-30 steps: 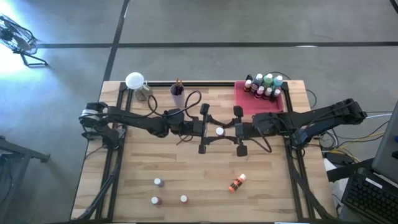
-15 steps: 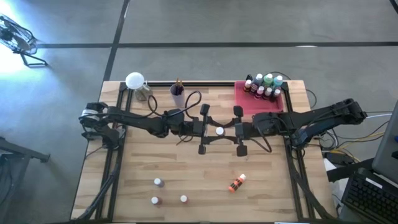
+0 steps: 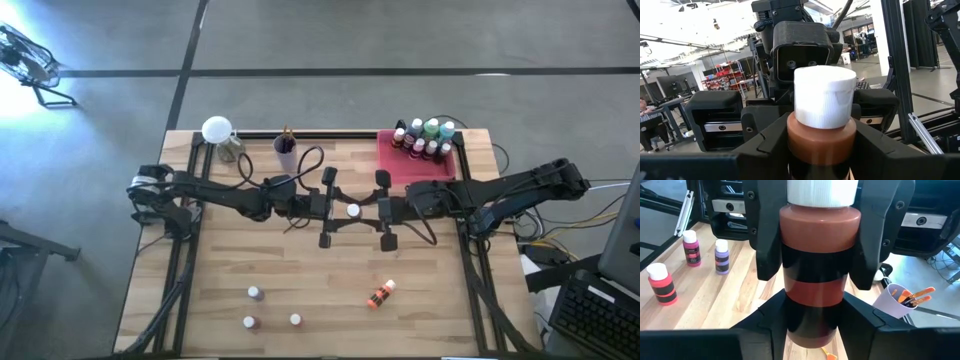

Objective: Pick & Place Paint Supplies
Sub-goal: Put the small brown paint bottle into the pink bin

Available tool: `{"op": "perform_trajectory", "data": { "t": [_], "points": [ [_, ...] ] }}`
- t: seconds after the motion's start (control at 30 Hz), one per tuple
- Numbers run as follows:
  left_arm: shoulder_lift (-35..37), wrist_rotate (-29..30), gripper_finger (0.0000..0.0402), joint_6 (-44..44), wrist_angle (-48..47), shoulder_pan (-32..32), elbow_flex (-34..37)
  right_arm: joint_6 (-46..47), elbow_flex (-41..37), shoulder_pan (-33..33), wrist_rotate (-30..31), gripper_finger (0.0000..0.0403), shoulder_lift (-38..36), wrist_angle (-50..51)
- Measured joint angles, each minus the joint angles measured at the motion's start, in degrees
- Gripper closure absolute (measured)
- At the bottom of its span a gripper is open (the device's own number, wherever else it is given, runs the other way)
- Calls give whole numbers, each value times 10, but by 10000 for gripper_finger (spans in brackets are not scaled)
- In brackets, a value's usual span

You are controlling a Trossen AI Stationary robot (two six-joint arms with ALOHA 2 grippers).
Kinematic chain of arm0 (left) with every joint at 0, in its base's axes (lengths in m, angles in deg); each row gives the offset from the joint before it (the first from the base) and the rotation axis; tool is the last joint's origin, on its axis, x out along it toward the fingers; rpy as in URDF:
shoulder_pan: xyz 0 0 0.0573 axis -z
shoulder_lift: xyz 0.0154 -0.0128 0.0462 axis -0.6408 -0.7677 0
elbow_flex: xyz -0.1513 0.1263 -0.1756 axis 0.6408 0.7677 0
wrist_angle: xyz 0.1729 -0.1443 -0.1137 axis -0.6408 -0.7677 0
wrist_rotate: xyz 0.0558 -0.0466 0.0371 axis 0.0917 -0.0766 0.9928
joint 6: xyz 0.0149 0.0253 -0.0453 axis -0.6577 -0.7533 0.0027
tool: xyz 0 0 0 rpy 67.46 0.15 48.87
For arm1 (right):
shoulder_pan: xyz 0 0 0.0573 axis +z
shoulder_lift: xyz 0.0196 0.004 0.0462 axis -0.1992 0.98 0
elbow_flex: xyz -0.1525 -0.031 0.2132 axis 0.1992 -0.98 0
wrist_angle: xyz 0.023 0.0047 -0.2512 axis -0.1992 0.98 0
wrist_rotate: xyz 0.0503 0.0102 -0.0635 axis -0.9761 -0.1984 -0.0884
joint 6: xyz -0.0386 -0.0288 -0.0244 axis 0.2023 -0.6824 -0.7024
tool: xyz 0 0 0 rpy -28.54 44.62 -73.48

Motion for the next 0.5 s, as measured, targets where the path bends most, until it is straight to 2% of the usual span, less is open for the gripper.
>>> {"op": "perform_trajectory", "data": {
  "t": [0.23, 0.5],
  "points": [
    [0, 0, 235, 0, 0, 0, 0, -1, 0, 0, 0, 275, 0, 0],
    [0, 0, 258, -1, -1, 0, 0, 3, 0, 0, 0, 259, 0, 0]
  ]
}}
